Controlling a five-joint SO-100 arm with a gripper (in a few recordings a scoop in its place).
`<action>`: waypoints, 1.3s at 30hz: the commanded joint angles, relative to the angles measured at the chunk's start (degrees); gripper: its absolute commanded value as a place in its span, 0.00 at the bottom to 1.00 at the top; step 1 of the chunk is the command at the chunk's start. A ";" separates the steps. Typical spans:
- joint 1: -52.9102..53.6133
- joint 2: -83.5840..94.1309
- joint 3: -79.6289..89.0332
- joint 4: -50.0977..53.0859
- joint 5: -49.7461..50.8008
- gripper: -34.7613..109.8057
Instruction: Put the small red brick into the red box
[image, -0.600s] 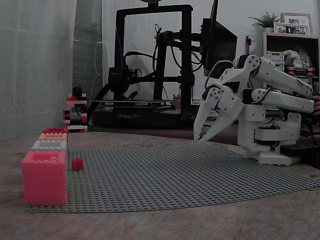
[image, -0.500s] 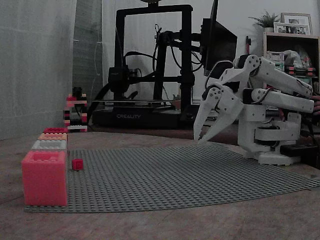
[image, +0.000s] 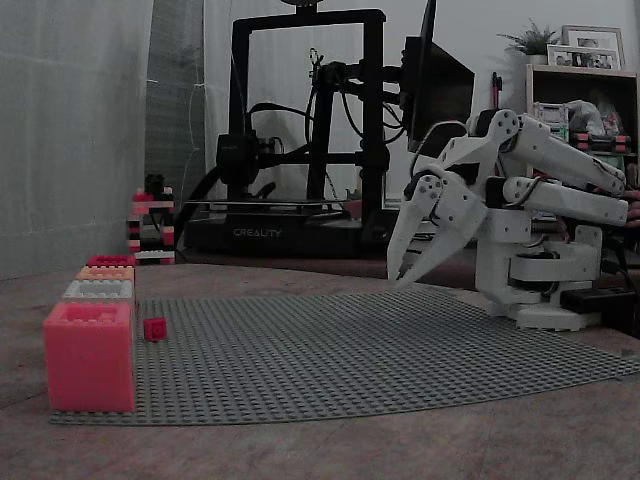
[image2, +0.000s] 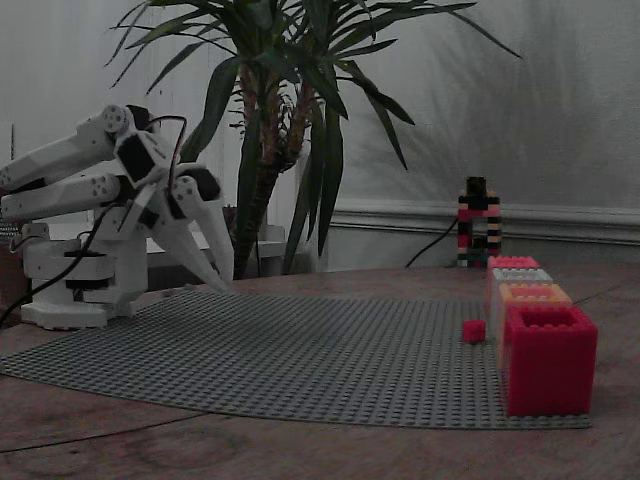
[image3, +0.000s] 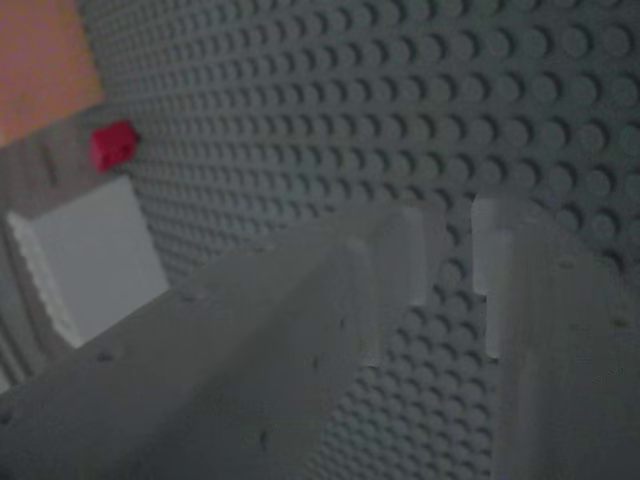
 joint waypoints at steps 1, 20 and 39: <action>-0.62 -2.11 -1.14 -3.25 3.16 0.24; -4.92 -79.72 -47.11 -35.51 32.78 0.36; -5.54 -114.08 -84.55 -32.78 42.80 0.37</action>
